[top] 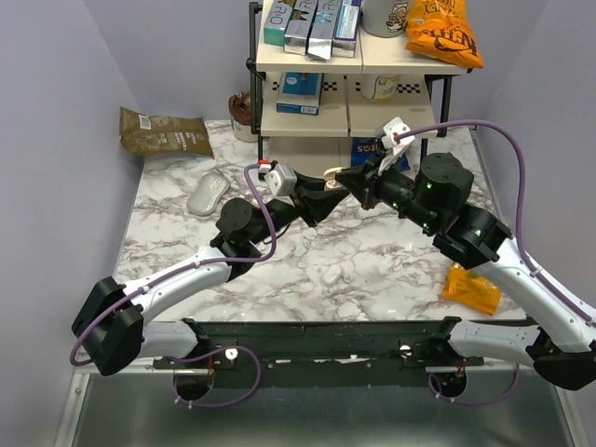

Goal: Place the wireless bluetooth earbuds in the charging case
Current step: Pick up the left earbud from the left side groove of the charging case, then insert the left earbud into the left side groove of the charging case.

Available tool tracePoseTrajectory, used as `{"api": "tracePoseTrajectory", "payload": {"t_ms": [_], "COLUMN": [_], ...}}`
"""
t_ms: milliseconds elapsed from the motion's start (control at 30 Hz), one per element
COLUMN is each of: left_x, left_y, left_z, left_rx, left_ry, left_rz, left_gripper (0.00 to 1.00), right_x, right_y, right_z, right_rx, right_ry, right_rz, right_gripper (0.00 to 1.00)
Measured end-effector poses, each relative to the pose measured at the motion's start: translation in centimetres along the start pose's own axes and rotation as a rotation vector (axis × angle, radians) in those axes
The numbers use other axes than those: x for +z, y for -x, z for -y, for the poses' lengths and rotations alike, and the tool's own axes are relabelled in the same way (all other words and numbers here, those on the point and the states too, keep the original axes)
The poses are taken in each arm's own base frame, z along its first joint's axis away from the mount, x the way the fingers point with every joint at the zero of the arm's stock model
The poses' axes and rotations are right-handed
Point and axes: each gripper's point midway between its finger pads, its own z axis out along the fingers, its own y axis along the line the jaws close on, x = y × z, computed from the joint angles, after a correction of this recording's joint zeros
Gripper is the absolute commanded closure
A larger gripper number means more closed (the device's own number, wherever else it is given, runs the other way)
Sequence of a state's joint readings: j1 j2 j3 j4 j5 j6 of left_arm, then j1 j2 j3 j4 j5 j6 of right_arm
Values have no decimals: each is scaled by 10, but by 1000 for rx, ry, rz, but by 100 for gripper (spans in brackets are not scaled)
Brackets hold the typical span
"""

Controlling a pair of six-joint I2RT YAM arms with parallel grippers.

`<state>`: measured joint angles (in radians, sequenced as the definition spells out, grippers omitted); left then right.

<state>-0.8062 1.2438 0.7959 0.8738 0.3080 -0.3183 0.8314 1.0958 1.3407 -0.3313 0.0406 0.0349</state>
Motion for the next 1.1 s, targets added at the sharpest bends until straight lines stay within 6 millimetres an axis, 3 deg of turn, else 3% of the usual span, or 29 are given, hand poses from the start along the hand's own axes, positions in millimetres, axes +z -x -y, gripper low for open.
{"api": "tracePoseTrajectory", "payload": {"t_ms": [200,500,800,1100], "left_x": [0,3,17,15], "left_y": [0,5,24,19], "left_z": [0,1,11,22], "left_rx": [0,2,9,4], "left_ry": [0,-3,-65,-146], "left_rz": [0,6,6,-50], "left_gripper": [100,100,100,100], "right_x": [-3,-17,-23,-29], "right_y": [4,32,44,63], "right_z": [-1,-2,-30,-25], "right_rx": [-3,-64,-276,-440], "right_ry": [6,15,-1,-139], "right_rz": [15,114,229,332], "right_gripper": [99,99,99,99]}}
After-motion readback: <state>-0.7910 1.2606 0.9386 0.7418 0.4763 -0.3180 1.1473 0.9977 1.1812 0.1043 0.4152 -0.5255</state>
